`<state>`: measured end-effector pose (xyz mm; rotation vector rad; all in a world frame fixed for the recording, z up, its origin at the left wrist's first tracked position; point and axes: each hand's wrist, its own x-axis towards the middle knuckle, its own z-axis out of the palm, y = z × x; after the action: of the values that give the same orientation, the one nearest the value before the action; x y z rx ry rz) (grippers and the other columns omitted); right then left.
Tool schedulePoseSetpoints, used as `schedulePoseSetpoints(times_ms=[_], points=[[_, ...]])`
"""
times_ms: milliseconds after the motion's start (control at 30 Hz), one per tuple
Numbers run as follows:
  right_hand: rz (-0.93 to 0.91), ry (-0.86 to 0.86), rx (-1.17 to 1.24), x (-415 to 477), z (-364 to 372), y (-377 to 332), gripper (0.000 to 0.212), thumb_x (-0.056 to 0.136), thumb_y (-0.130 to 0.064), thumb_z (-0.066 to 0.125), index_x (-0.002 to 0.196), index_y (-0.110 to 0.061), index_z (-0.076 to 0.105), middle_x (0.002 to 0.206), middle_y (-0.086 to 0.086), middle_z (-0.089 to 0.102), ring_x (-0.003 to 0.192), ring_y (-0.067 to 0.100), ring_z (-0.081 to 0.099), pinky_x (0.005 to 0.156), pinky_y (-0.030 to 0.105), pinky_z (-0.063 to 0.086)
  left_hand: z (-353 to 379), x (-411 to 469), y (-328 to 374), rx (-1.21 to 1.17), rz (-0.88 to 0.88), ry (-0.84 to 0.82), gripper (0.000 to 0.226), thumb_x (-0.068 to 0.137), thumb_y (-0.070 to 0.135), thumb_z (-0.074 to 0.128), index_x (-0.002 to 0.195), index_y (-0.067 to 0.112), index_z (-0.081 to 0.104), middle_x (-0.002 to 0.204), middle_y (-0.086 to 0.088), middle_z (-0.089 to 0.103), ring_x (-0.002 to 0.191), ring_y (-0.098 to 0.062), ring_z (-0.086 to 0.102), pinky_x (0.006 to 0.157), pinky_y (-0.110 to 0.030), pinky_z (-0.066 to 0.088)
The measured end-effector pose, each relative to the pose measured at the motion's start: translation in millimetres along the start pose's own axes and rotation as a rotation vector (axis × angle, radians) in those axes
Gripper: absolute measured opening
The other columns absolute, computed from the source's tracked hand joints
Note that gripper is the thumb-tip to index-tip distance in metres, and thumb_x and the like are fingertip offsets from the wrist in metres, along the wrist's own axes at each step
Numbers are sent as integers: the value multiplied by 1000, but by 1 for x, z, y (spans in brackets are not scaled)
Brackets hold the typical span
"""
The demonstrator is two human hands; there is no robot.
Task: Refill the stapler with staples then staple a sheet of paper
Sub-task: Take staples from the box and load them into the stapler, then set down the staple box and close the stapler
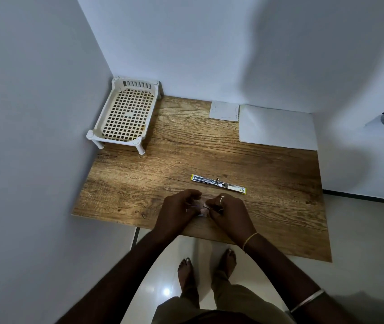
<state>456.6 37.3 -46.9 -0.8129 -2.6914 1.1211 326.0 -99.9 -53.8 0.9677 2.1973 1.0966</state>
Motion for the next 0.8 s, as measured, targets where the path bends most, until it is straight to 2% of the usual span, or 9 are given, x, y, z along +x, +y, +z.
schedulePoseSetpoints(times_ms=[67, 133, 267, 400, 567, 700, 800], points=[[93, 16, 54, -4, 4, 3, 23, 82, -14, 74, 104, -20, 79, 98, 0, 76, 91, 13, 70, 85, 34, 56, -4, 1, -9, 257, 140, -61, 50, 76, 27, 85, 124, 21, 69, 122, 4, 70, 111, -12, 63, 91, -20, 44], [189, 12, 117, -10, 9, 3, 25, 80, -10, 74, 103, -18, 79, 101, -1, 77, 94, 10, 70, 90, 31, 55, -4, 0, -18, 388, 205, -142, 57, 75, 23, 84, 129, 17, 66, 131, -2, 66, 121, -20, 58, 97, -24, 40], [231, -42, 171, -15, 23, -6, 25, 79, -10, 75, 102, -19, 80, 101, -3, 78, 95, 10, 71, 90, 25, 52, -4, -8, -29, 378, 193, -132, 49, 85, 28, 75, 132, 18, 64, 126, -1, 68, 116, -21, 60, 92, -24, 41], [188, -56, 190, -7, 34, -21, 20, 81, -13, 74, 99, -20, 80, 98, -2, 79, 93, 10, 71, 81, 16, 47, -12, -12, -34, 360, 162, -38, 35, 88, 29, 71, 121, 16, 70, 112, -3, 74, 103, -24, 65, 82, -21, 37], [117, -135, 158, 16, 52, -47, 20, 82, -10, 69, 99, -15, 78, 101, 5, 77, 98, 20, 69, 87, 28, 49, -29, -18, -48, 353, 32, 69, 38, 82, 17, 78, 119, 15, 69, 107, -5, 71, 98, -25, 65, 78, -24, 39], [81, -152, 175, 32, 67, -65, 21, 82, -7, 69, 100, -15, 77, 103, 3, 77, 99, 17, 68, 80, 14, 38, -40, -24, -57, 345, -69, 134, 41, 80, 19, 78, 120, 16, 68, 106, -2, 66, 95, -22, 63, 73, -26, 40], [56, -181, 171, 40, 73, -74, 22, 81, -7, 69, 101, -13, 77, 105, 3, 76, 102, 17, 68, 82, 13, 38, -43, -27, -62, 328, -124, 172, 41, 81, 19, 77, 120, 16, 66, 108, -2, 64, 96, -22, 63, 71, -26, 39]])
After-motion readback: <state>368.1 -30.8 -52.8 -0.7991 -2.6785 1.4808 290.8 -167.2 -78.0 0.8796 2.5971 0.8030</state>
